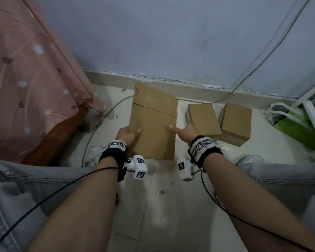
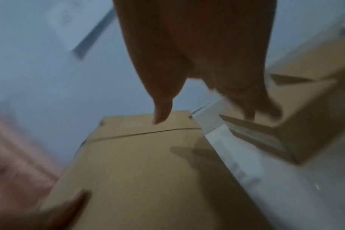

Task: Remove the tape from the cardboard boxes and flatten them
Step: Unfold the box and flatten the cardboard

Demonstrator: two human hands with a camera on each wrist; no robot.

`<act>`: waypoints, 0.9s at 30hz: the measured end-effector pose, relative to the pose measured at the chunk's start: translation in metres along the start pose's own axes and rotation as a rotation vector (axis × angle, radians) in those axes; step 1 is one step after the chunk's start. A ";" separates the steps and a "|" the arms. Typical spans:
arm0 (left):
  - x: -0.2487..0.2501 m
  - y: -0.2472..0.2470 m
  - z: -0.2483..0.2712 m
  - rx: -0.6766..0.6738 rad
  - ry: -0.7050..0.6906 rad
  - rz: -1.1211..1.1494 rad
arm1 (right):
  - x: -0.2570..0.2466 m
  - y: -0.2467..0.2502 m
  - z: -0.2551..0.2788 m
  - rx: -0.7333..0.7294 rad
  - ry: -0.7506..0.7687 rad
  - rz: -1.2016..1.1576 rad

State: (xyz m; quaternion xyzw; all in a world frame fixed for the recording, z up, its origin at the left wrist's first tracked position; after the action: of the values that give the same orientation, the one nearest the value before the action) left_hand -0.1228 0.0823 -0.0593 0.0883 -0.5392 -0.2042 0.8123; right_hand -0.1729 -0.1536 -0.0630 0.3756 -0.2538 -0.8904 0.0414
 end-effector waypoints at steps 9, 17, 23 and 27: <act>-0.023 0.000 -0.030 -0.097 0.115 0.171 | 0.046 -0.013 -0.046 -0.235 -0.186 -0.119; -0.030 -0.013 -0.048 -0.105 0.236 0.205 | 0.024 -0.006 -0.060 0.002 -0.215 -0.462; -0.060 -0.029 -0.064 0.063 0.409 0.721 | 0.034 -0.038 -0.103 0.089 -0.201 -0.577; -0.064 -0.039 -0.080 0.082 0.495 0.835 | 0.024 -0.048 -0.105 0.044 -0.175 -0.530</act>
State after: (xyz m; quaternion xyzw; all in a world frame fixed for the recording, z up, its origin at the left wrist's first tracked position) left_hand -0.0806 0.0687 -0.1593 -0.0577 -0.3269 0.1878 0.9244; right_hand -0.1123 -0.1627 -0.1638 0.3515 -0.1685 -0.8934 -0.2234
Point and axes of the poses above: each hand's wrist, its own z-axis away from the middle knuckle, its own y-axis out of the back of the hand, x = y × z, the point moved 2 cm from there along -z, towards the middle knuckle, and after that the axes turned 3 degrees about -y, right-handed, at the moved point
